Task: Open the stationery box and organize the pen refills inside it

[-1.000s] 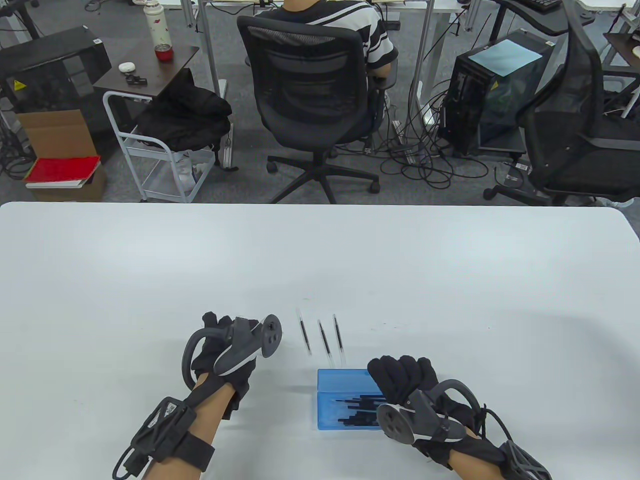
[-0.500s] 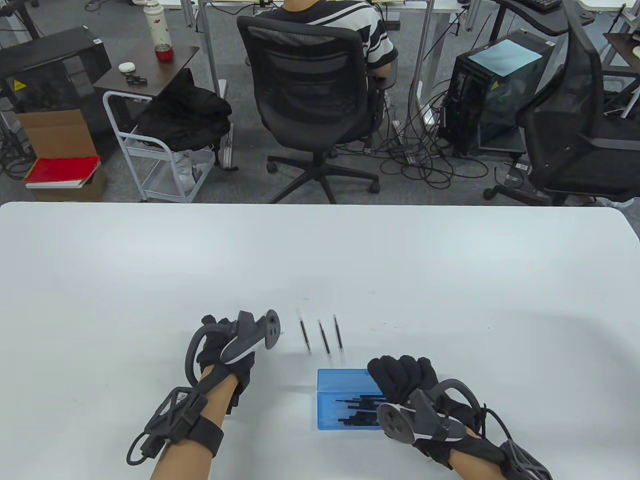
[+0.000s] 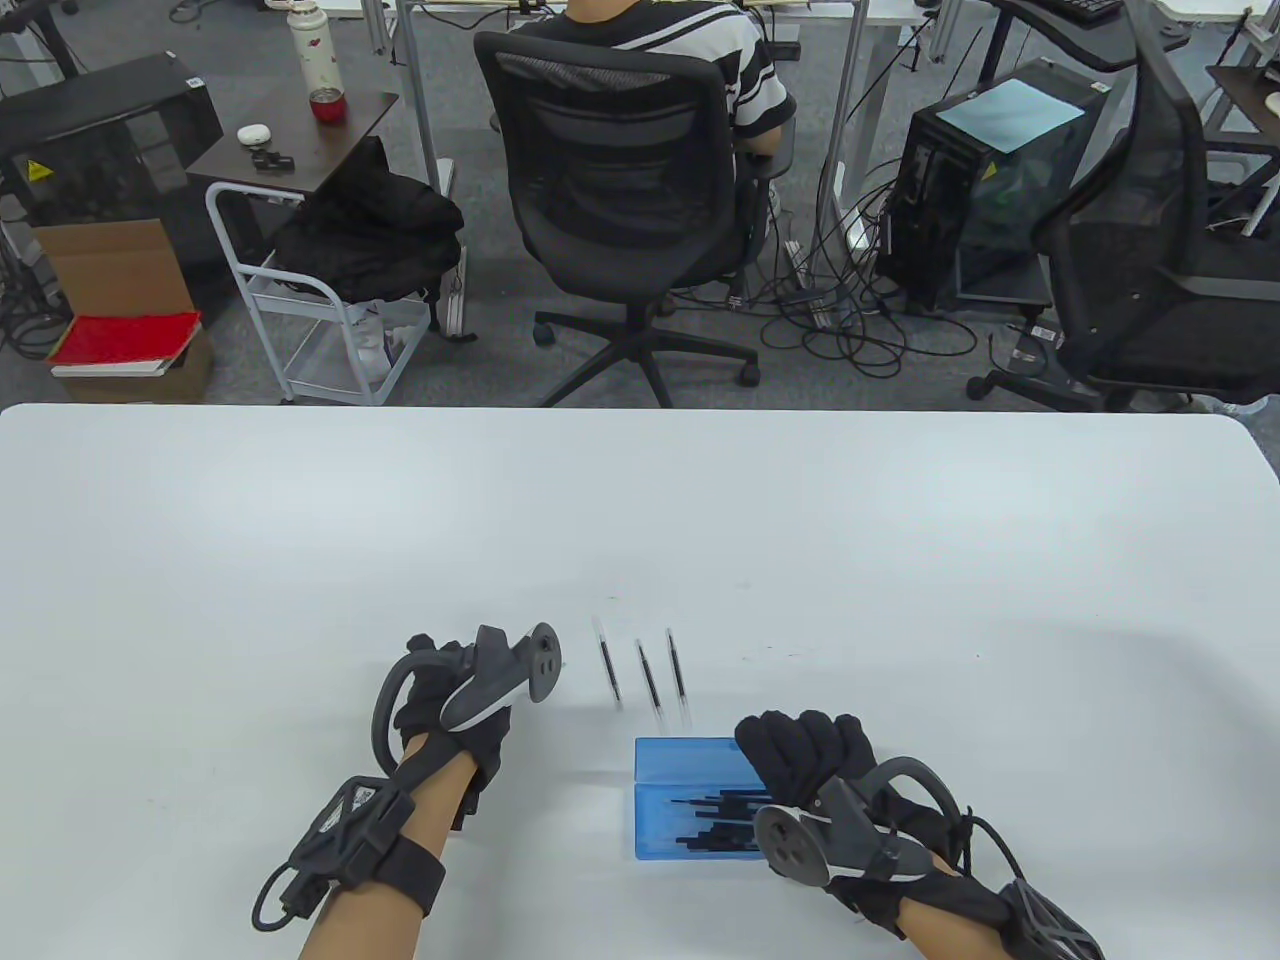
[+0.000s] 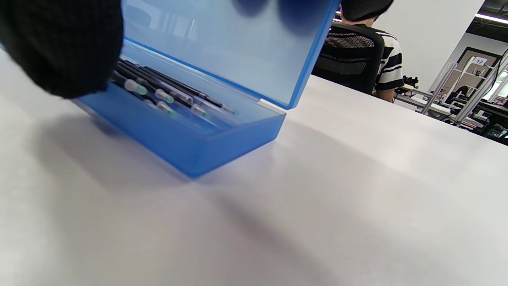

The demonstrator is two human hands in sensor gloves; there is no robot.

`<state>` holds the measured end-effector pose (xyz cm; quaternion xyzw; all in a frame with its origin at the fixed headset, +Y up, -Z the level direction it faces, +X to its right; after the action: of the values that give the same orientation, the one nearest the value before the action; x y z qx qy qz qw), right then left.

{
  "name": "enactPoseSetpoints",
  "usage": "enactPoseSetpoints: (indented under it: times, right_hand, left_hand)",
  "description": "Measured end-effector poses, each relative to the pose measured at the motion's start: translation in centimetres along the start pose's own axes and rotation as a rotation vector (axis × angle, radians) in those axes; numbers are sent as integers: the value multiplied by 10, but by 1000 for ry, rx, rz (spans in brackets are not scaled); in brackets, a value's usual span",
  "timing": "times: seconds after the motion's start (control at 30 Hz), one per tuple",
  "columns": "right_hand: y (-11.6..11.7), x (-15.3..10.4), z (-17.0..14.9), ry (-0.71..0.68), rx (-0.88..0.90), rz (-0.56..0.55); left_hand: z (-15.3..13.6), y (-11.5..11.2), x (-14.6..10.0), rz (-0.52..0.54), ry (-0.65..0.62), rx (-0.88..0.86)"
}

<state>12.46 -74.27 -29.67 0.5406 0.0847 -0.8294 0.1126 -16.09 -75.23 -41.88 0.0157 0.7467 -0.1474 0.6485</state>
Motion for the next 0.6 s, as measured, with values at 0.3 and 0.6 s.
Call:
enactPoseSetpoints:
  times: [0.3, 0.6]
  right_hand:
    - [0, 0, 0, 0, -5, -1]
    - [0, 0, 1, 1, -7, -3]
  left_hand:
    - [-1, -3, -2, 32, -37, -32]
    - [-5, 1, -9, 73, -51, -59]
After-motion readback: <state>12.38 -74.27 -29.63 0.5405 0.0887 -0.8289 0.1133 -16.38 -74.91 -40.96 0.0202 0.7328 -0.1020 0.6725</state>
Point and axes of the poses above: the tracker on the back of each hand, its own z axis roughly to the thumb side, its own x axis roughly from the wrist to the fingertips, y = z × x, the point moved 3 cm from there along x, roughly from the wrist to the fingertips, and after that the axes turned 9 degrees about y, right-handed, at the moved point
